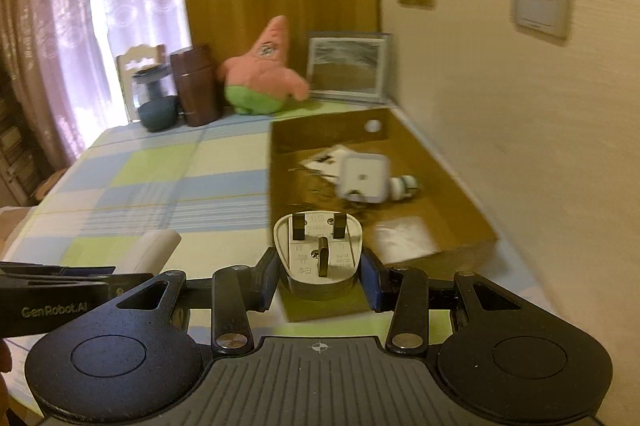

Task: Organize rigid objects
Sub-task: 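Carry the white remote and plug adapter to the cardboard box with both tools, then lower the remote and plug adapter into the box and open both tools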

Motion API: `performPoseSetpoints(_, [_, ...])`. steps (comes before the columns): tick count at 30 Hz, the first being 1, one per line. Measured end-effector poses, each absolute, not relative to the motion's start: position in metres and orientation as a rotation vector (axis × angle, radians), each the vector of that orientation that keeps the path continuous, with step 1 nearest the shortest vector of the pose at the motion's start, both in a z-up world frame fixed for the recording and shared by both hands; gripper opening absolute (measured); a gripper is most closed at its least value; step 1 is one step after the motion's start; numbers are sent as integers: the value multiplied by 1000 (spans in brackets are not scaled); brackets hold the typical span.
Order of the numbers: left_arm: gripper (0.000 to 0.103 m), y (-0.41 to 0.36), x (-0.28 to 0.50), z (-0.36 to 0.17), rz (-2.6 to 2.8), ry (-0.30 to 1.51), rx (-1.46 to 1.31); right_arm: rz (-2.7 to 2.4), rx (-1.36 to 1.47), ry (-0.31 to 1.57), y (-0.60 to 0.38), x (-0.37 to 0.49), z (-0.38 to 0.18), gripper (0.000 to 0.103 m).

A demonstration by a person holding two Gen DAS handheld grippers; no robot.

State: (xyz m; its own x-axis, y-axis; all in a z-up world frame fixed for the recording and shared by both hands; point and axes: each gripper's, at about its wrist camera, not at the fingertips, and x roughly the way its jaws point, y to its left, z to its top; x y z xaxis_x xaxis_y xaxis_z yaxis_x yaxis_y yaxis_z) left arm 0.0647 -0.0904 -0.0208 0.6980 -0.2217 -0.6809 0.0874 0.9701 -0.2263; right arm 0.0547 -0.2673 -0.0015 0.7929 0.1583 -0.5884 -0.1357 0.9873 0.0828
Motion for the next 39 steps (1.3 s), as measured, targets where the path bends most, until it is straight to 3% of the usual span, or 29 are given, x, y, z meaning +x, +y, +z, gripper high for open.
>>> performPoseSetpoints(12, [33, -148, 83, -3, -278, 774, -172, 85, 88, 624, -323, 61, 20, 39])
performPoseSetpoints(39, [33, -168, 198, -8, -232, 804, -220, 185, 22, 674, -352, 175, 15, 40])
